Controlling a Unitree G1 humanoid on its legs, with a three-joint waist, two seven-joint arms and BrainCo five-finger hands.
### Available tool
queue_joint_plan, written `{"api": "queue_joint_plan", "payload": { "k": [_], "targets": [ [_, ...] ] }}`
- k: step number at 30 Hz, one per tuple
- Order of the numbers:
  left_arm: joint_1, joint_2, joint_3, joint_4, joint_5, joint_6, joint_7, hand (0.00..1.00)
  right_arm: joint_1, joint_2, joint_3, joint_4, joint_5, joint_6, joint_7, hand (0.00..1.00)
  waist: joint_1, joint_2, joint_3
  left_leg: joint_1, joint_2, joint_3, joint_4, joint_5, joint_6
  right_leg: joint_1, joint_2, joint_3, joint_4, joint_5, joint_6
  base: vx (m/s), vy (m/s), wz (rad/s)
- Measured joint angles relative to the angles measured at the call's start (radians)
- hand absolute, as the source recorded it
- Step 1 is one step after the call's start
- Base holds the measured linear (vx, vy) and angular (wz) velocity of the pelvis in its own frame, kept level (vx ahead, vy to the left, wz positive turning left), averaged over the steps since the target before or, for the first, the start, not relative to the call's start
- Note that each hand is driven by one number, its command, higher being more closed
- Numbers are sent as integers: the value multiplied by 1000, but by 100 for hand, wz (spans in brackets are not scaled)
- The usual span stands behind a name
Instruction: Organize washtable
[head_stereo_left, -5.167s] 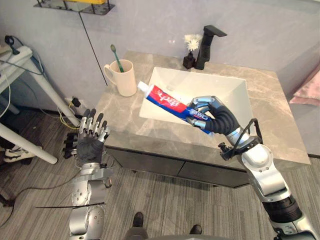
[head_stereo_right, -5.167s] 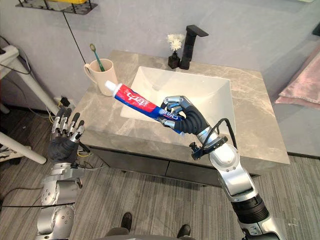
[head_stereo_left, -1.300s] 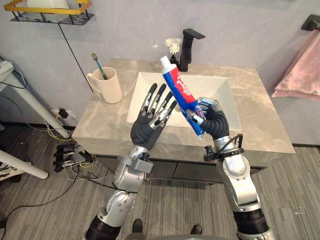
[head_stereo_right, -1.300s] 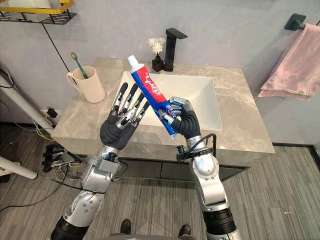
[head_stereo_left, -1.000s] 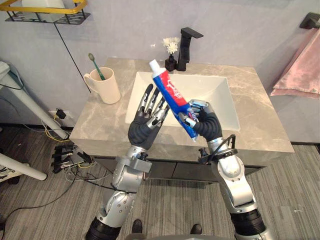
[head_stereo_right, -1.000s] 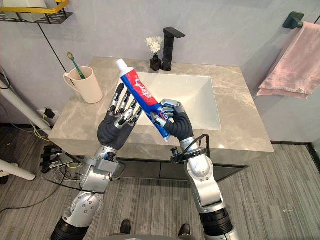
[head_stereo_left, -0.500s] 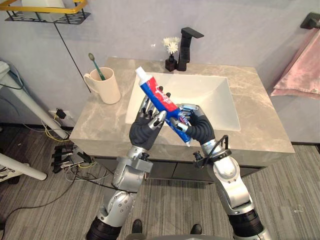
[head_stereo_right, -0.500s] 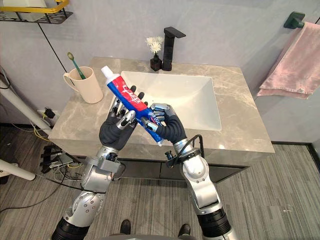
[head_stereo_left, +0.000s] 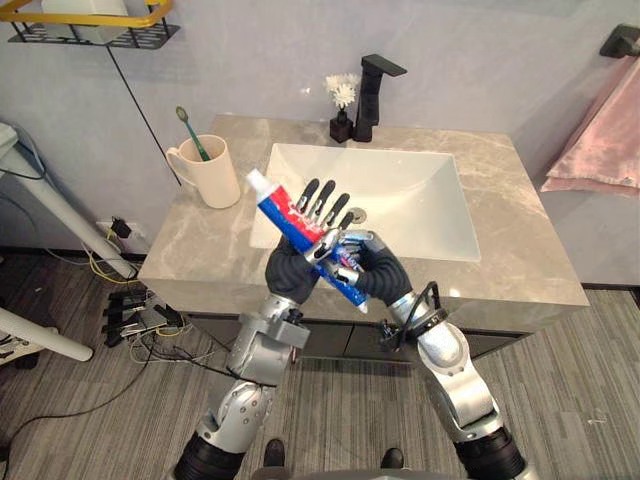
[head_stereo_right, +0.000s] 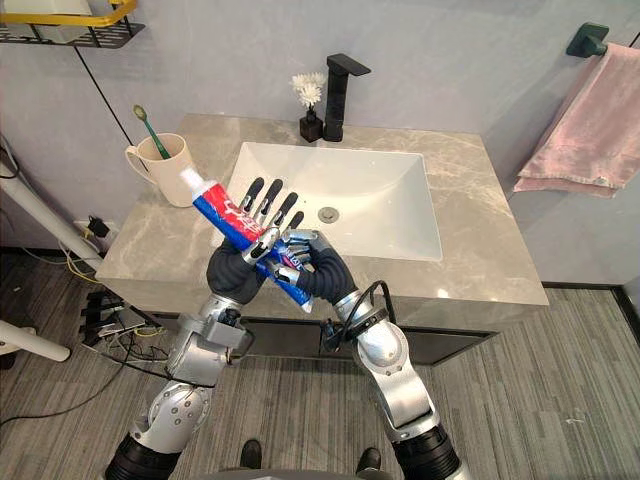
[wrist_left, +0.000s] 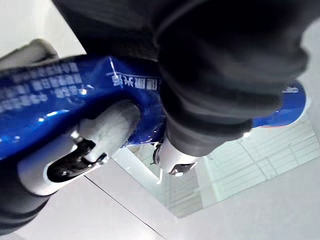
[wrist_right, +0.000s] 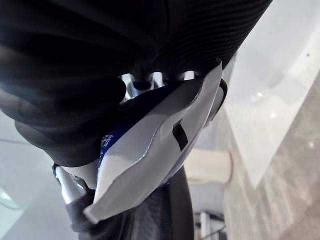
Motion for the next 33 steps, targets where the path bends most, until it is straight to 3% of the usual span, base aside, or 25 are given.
{"api": "queue_joint_plan", "payload": {
  "k": [1, 2, 20, 21, 29, 33],
  "targets": [
    [0, 1, 0, 1, 0, 1, 0, 0, 0, -2, -1, 0, 0, 0, 2, 100, 0, 0, 0, 0, 0, 0, 0, 0, 0, 0, 0, 0, 0, 0, 0, 0, 0, 0],
    [0, 0, -1, 1, 0, 1, 0, 100, 0, -2, 0, 1, 0, 0, 2, 100, 0, 0, 0, 1, 0, 0, 0, 0, 0, 0, 0, 1, 0, 0, 0, 0, 0, 0],
    [0, 0, 11, 33, 31, 10, 1, 100, 25, 0, 15, 12, -3, -1, 6, 100, 0, 0, -21, 6, 0, 5, 0, 0, 0, 2, 0, 5, 0, 1, 0, 0, 0, 0],
    [0, 0, 11, 33, 38, 11, 0, 100, 27, 0, 15, 12, -3, -1, 6, 0, 0, 0, -23, 6, 0, 5, 0, 0, 0, 3, 0, 5, 0, 1, 0, 0, 0, 0],
    [0, 12, 117, 33, 73, 19, -28, 100, 42, -5, -30, 36, 14, 7, 69, 0, 0, 3, -26, 17, 0, 5, 0, 0, 0, 13, 0, 6, 0, 1, 0, 0, 0, 0],
    [-1, 85, 319, 32, 154, 19, -25, 100, 94, -6, -97, 39, 71, 9, 77, 0, 0, 9, -28, 18, 1, 5, 0, 0, 0, 14, 1, 5, -1, 1, 0, 0, 0, 0]
  ]
}}
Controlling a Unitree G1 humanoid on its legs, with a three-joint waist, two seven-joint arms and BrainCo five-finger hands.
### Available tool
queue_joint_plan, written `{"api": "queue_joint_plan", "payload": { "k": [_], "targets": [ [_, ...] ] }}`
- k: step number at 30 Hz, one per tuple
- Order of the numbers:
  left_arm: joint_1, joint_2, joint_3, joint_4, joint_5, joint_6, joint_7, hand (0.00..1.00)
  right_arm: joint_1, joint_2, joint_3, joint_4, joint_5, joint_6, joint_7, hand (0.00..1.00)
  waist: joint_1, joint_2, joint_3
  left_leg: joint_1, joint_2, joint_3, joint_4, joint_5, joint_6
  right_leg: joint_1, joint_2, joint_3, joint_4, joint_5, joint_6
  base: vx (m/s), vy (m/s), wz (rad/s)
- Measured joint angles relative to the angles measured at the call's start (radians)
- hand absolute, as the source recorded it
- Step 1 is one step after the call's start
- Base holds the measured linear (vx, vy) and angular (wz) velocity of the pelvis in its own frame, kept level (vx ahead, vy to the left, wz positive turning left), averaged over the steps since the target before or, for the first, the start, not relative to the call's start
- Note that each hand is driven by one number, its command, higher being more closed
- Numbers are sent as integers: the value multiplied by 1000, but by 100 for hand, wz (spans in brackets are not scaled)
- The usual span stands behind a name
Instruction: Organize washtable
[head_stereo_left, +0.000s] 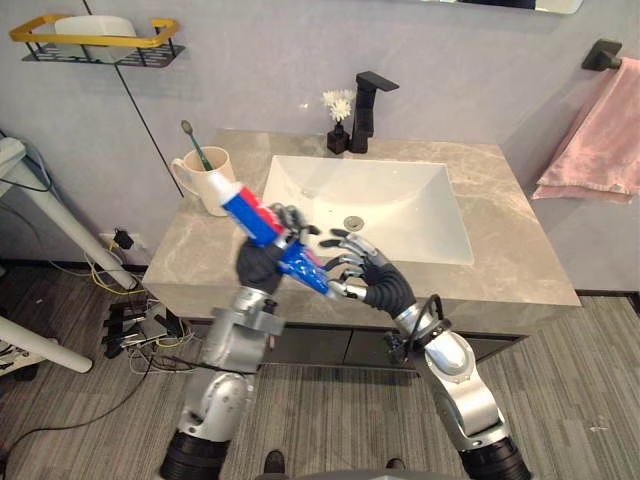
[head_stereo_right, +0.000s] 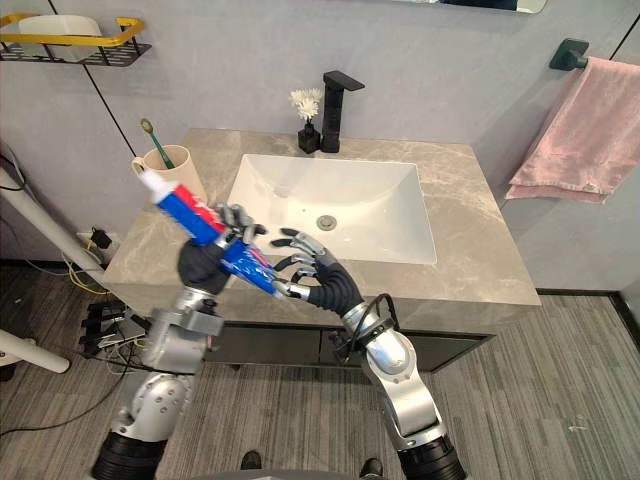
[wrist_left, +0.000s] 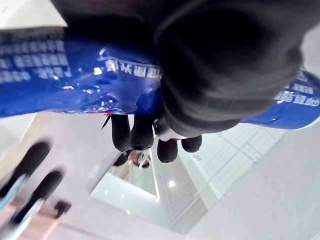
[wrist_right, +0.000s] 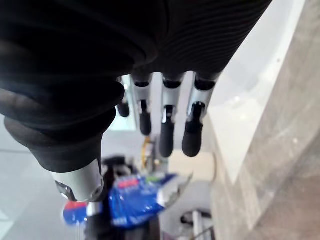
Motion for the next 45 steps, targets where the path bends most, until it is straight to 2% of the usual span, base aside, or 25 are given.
{"api": "queue_joint_plan", "payload": {
  "k": [3, 5, 6, 7, 10, 13, 16, 18, 21, 25, 30, 35, 40, 45],
  "targets": [
    [0, 122, 125, 0, 45, 0, 2, 100, 64, -4, -30, 0, 48, 2, 13, 0, 3, 0, 0, 0, 0, -1, 0, 0, 0, 1, 0, -2, -1, 0, 0, 0, 0, 0],
    [-6, 236, 191, 1, 63, 0, 1, 100, 114, -7, -30, 0, 71, 9, 19, 0, 4, 1, 0, 0, 0, -1, -1, 0, 0, 2, 0, -4, -2, 0, 0, 0, 0, 0],
    [-36, 325, 212, 19, 65, -1, -1, 100, 148, -9, -30, 0, 83, 15, 31, 0, 7, 1, 0, 0, 0, -2, -1, 0, 0, 2, 0, -8, -2, 0, 0, 0, 0, 0],
    [-108, 443, 220, 78, 64, -2, -4, 100, 178, -18, -25, 2, 94, 25, 37, 0, 23, 2, 0, -1, 0, -4, -1, 0, 0, 3, 0, -12, -2, 0, 0, 0, 0, 0],
    [-278, 610, 221, 215, 62, -12, -1, 100, 209, -26, -3, 24, 112, 26, 59, 0, 30, 4, -2, -4, 0, -10, -1, 0, 0, 3, 0, -17, -2, 0, 0, 0, 0, 3],
    [-434, 698, 220, 307, 54, -61, 8, 100, 225, -24, 21, 59, 116, 26, 70, 0, 30, 3, -4, -13, -1, -11, 1, 0, 0, -5, -1, -17, -2, 0, -1, 0, 0, 2],
    [-523, 701, 194, 331, 53, -117, 33, 100, 228, -16, 20, 80, 116, 26, 73, 0, 27, 3, -8, -23, -2, -10, 4, 1, 0, -15, -1, -17, -2, 0, 0, 0, 0, 0],
    [-558, 690, 150, 350, 56, -128, 49, 100, 227, -15, 20, 83, 118, 26, 73, 0, 22, 4, -8, -23, -2, -10, 4, 1, 0, -15, -1, -16, -4, 0, 0, 0, 0, 0],
    [-602, 637, 82, 396, 90, -128, 71, 100, 227, -15, 32, 83, 124, 26, 72, 0, 0, 3, -8, -24, -2, -10, 3, 1, 0, -16, -1, -16, -4, 0, 0, 0, 0, 0],
    [-696, 556, 12, 483, 164, -117, 106, 100, 241, -16, 49, 86, 124, 26, 72, 0, -11, 3, -8, -39, -1, -1, 7, 1, 0, -35, 0, -5, -5, 7, -5, -15, -3, -10],
    [-808, 551, -25, 575, 219, -106, 119, 100, 260, -17, 50, 98, 124, 26, 68, 0, -27, -4, -6, -48, 3, 25, 7, 1, 0, -61, 4, 20, -5, 14, -8, -7, -7, -14],
    [-892, 551, -45, 673, 231, -105, 134, 100, 278, -23, 46, 99, 122, 26, 52, 0, -25, -39, 7, -77, 8, 46, 20, -2, -2, -88, 15, 55, -40, 44, -14, -27, -11, -18],
    [-926, 552, -87, 750, 250, -91, 146, 100, 305, -25, 36, 99, 122, 24, 44, 0, -26, -91, 34, -99, 20, 55, 40, -7, -9, -100, 28, 66, -56, 57, -22, -15, -15, -7],
    [-939, 552, -91, 753, 251, -88, 154, 100, 315, -23, 37, 99, 122, 22, 34, 0, -23, -114, 62, -110, 21, 53, 47, -8, -11, -108, 29, 66, -56, 59, -25, 0, 0, 0]
  ]
}}
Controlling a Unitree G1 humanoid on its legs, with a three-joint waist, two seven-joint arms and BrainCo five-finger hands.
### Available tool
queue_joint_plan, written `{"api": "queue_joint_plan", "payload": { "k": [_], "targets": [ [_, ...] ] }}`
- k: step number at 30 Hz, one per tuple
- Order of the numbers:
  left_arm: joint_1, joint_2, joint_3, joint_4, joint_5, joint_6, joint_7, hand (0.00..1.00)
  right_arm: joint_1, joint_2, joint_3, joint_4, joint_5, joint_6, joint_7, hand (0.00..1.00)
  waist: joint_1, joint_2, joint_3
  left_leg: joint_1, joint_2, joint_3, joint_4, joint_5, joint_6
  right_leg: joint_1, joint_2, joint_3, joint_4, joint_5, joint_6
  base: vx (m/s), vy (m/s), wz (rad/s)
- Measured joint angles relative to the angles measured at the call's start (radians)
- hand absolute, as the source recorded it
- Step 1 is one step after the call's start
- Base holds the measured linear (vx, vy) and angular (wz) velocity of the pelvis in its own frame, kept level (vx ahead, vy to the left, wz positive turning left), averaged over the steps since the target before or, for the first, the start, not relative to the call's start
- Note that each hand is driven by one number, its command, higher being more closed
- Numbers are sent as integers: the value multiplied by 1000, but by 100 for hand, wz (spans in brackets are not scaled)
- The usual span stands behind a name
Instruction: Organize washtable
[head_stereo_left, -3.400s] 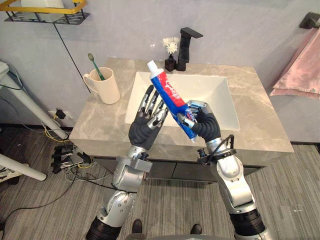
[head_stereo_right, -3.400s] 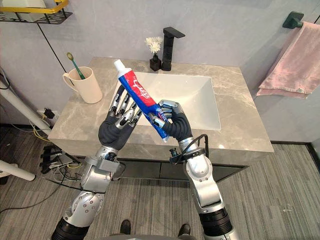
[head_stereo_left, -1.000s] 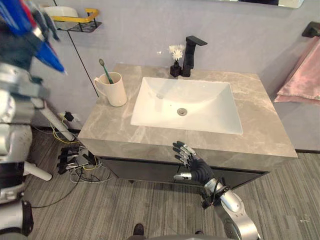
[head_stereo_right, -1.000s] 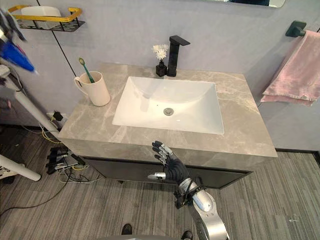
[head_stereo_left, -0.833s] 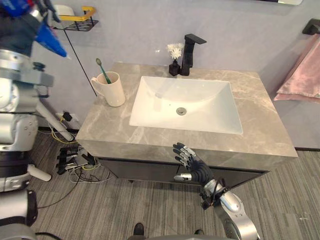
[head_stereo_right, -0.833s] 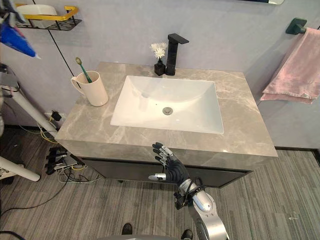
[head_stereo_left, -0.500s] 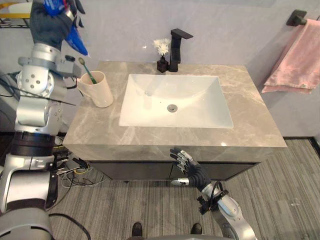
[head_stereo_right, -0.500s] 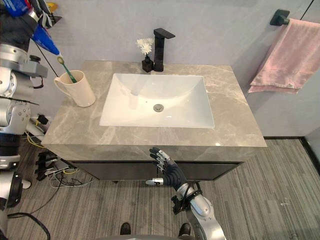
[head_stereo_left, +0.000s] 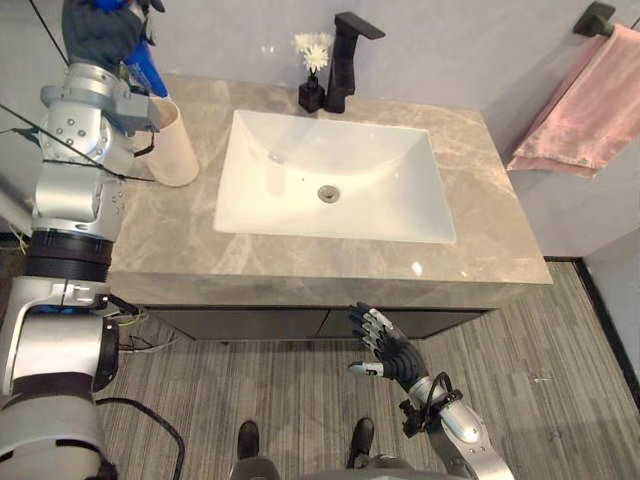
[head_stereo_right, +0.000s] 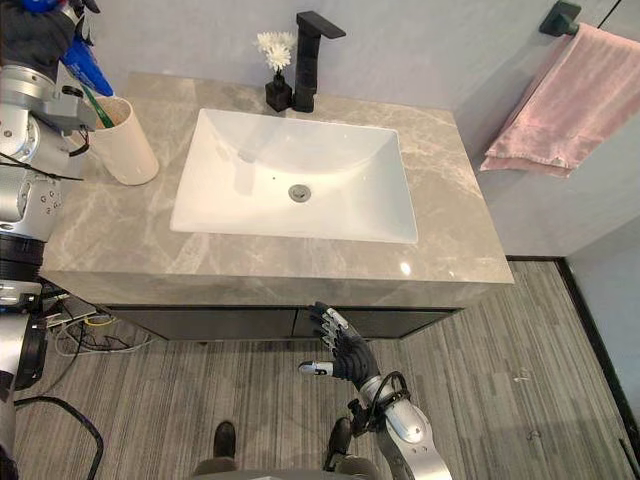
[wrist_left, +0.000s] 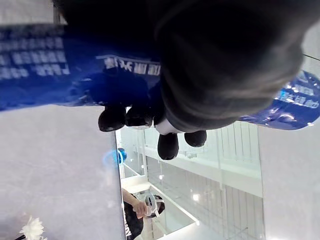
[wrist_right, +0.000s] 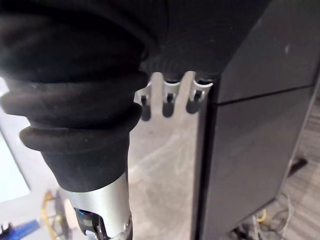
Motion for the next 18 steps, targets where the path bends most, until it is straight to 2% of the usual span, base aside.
{"api": "queue_joint_plan", "payload": {
  "k": [12, 18],
  "targets": [
    [-61, 0, 0, 34, 9, -2, 27, 100, 4, 0, 6, -1, 0, -17, 0, 0, 5, -51, 69, -48, 5, -6, 31, -6, -5, -30, 3, -3, -1, 9, -9, 0, 0, 0],
    [-80, 0, 1, 35, 12, -4, 47, 100, 8, -1, 15, -22, 0, -26, 0, 0, 7, -58, 85, -53, 11, -6, 40, -12, -7, -32, 9, -3, -1, 9, -10, 0, 0, 0]
  ]
}}
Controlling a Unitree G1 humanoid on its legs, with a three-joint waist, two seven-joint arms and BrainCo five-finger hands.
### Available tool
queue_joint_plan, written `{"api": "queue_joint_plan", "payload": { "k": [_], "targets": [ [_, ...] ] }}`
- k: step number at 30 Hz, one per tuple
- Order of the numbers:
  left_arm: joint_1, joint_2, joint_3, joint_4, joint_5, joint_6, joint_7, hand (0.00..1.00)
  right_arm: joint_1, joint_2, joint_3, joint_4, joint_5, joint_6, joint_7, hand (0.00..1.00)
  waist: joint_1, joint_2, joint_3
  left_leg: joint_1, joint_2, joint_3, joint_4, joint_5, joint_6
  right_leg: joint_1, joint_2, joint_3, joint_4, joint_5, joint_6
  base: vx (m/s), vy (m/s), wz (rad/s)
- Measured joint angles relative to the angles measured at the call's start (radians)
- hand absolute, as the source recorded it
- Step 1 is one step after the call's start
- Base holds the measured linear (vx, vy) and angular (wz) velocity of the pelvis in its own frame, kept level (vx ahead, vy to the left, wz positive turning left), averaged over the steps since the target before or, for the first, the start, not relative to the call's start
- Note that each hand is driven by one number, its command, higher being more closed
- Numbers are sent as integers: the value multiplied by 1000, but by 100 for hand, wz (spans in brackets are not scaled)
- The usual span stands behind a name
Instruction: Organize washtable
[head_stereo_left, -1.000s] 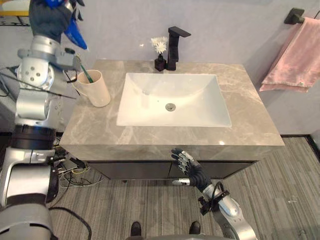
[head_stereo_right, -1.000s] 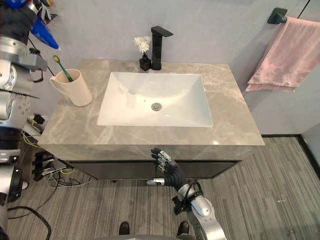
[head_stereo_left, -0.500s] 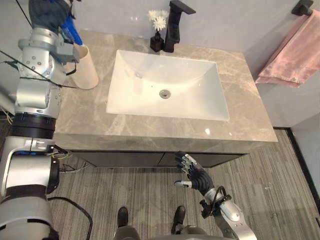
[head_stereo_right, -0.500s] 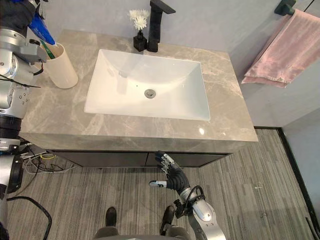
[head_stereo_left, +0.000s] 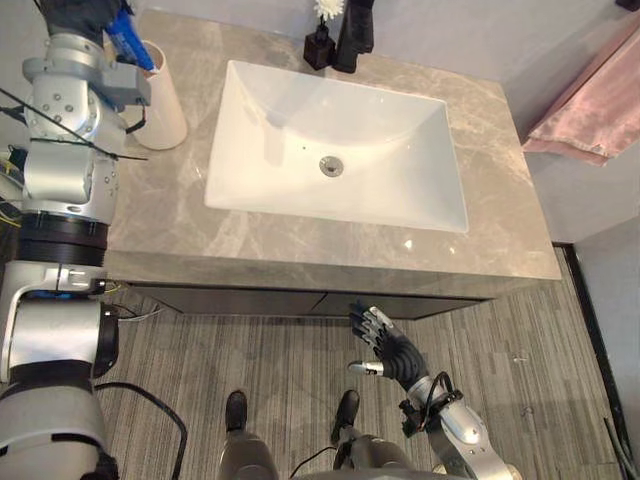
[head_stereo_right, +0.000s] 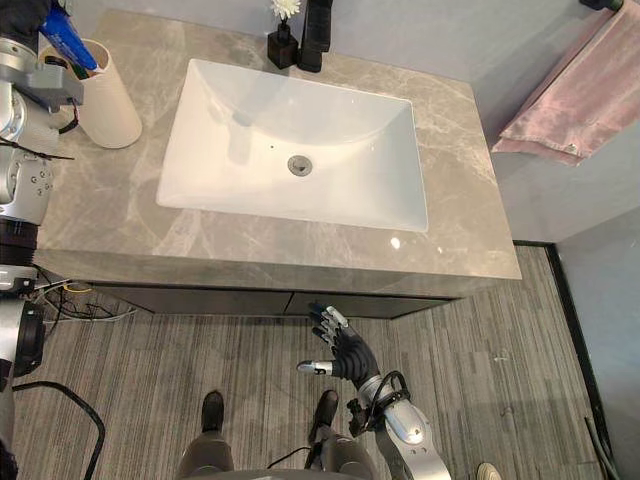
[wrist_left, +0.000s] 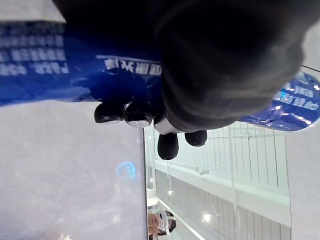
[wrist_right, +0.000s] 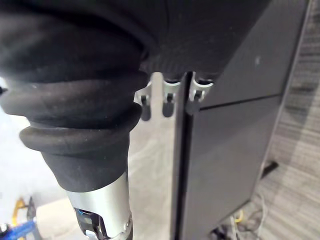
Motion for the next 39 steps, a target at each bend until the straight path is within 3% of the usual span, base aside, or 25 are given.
{"api": "queue_joint_plan", "payload": {
  "k": [8, 14, 39],
  "targets": [
    [-26, 5, 0, 1, 10, -12, 19, 100, 2, -1, 3, -2, 0, -4, -1, 0, -1, -10, 8, -16, 4, 1, 4, 0, 0, -16, 4, 2, 0, 3, -4, -2, -2, 0],
    [-26, 11, -1, 4, 17, -12, 19, 100, 4, 0, 6, -5, -8, -4, 0, 0, -7, -38, 21, -18, 4, 0, 5, 0, -1, -17, 4, 1, 0, 4, -5, 0, 0, 0],
    [-64, 22, -20, 51, 7, -14, 18, 100, 14, -3, 8, -8, -8, -5, 2, 0, -8, -47, 52, -54, 16, -7, 43, -18, -7, -33, 15, 1, 0, 8, -10, 0, 0, 0]
  ]
}}
